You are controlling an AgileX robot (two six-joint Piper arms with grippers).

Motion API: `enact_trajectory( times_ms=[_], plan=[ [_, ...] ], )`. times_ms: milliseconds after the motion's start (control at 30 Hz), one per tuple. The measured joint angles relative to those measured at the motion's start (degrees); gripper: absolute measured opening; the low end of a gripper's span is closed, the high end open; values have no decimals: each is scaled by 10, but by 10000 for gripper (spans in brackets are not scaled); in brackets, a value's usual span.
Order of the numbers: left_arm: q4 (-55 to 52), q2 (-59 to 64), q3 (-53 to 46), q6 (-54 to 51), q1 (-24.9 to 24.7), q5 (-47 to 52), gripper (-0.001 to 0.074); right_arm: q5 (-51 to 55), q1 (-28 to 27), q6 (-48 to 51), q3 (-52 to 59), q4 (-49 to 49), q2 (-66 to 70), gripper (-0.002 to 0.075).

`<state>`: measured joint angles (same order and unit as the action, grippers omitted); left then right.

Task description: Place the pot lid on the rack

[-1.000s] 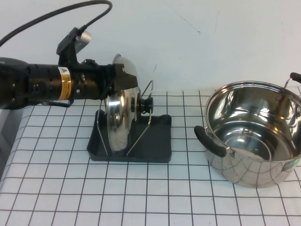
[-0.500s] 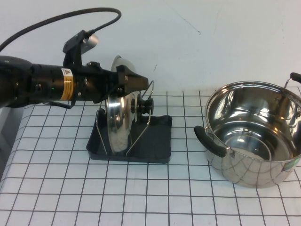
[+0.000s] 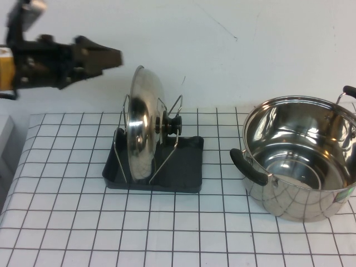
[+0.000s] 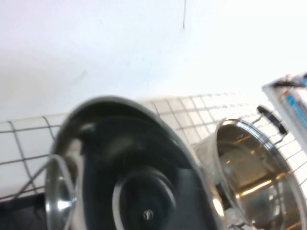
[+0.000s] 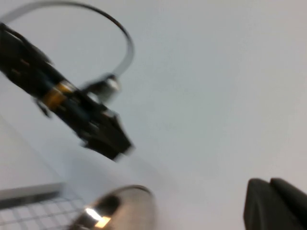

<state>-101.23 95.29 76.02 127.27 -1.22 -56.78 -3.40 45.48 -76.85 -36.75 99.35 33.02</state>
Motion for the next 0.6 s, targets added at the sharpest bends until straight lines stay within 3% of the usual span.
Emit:
enact_trajectory(
  times_ms=[233, 400, 600],
  plan=[
    [0, -76, 0, -19, 82, -47, 76, 163, 0, 158, -4, -1, 0, 3],
    [0, -152, 0, -106, 84, 2, 12, 316, 0, 357, -33, -49, 0, 3],
    [0, -225, -2, -243, 84, 215, 3, 527, 0, 639, -100, -273, 17, 3]
  ],
)
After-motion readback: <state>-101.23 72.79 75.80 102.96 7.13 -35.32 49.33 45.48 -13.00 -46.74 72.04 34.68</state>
